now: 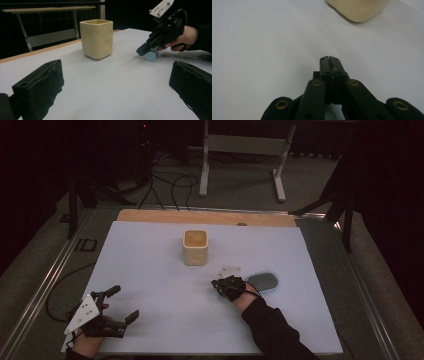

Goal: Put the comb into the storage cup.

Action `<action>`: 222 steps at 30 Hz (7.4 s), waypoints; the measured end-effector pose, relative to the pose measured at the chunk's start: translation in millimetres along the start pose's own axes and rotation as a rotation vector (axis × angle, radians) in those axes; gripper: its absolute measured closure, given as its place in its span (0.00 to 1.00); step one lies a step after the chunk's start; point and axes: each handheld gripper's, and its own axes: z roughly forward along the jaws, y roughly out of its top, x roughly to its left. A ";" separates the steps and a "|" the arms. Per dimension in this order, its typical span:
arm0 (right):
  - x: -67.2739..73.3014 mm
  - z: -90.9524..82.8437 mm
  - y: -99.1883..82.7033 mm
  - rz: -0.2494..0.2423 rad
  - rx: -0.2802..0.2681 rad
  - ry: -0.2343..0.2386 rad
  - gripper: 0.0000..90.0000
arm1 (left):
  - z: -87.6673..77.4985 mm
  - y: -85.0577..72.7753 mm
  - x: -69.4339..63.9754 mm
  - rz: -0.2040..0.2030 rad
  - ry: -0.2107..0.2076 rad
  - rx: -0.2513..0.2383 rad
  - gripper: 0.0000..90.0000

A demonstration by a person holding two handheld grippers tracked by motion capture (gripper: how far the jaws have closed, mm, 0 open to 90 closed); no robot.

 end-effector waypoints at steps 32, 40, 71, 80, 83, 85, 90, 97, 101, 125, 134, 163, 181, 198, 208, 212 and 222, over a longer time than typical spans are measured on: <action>29.0 -54.5 -47.4 -0.032 0.054 0.048 1.00 | 0.1 0.4 -0.1 0.001 0.002 -0.001 0.00; 26.5 -75.0 -63.8 0.019 0.049 0.031 1.00 | 2.2 -0.1 -0.2 0.002 -0.001 0.006 0.00; 15.4 -122.8 -114.9 0.076 0.134 -0.062 1.00 | 4.0 0.3 -1.5 0.009 -0.001 0.013 0.00; -0.4 -136.4 -131.2 0.119 0.150 -0.130 1.00 | 4.5 0.1 -1.1 0.010 -0.001 0.014 0.00; -6.7 -140.3 -135.6 0.136 0.147 -0.148 1.00 | 4.8 0.1 -1.2 0.010 -0.001 0.013 0.00; -10.6 -142.4 -137.7 0.144 0.146 -0.160 1.00 | 5.0 0.1 -1.3 0.008 -0.002 0.012 0.00; -18.4 -145.4 -141.2 0.162 0.142 -0.185 1.00 | 5.3 0.2 -1.6 0.012 -0.003 0.014 0.00; -24.4 -148.0 -142.5 0.175 0.143 -0.195 1.00 | 5.4 0.3 -1.4 0.009 -0.004 0.013 0.00; -23.6 -151.9 -136.7 0.173 0.103 -0.166 1.00 | 5.4 0.3 -1.4 0.008 -0.004 0.012 0.00; -39.8 -167.2 -102.4 0.176 0.087 -0.152 0.16 | 5.2 0.7 -1.4 0.010 -0.006 0.012 0.00; -48.1 -166.6 -95.2 0.157 0.135 -0.123 0.09 | 5.3 0.7 -1.2 0.009 -0.006 0.011 0.00; -71.8 -125.3 -91.1 0.217 0.402 -0.078 0.13 | 4.9 0.7 -0.8 0.004 -0.014 0.007 0.00; -81.5 -108.3 -81.8 0.290 0.541 -0.051 0.51 | 4.6 0.9 -0.8 0.005 -0.013 0.003 0.00; -80.2 -98.2 -72.9 0.268 0.650 -0.057 0.77 | 4.3 0.9 -0.8 0.003 -0.014 0.002 0.00; -78.2 -104.1 -67.7 0.246 0.523 -0.065 0.79 | 4.7 0.8 -0.6 0.004 -0.013 0.002 0.00; -81.1 -109.8 -64.0 0.254 0.460 -0.077 0.79 | 4.4 0.7 -0.4 0.003 -0.012 0.002 0.00; -82.2 -117.3 -55.6 0.292 0.317 -0.086 0.79 | 4.9 0.6 -0.4 0.004 -0.013 0.003 0.00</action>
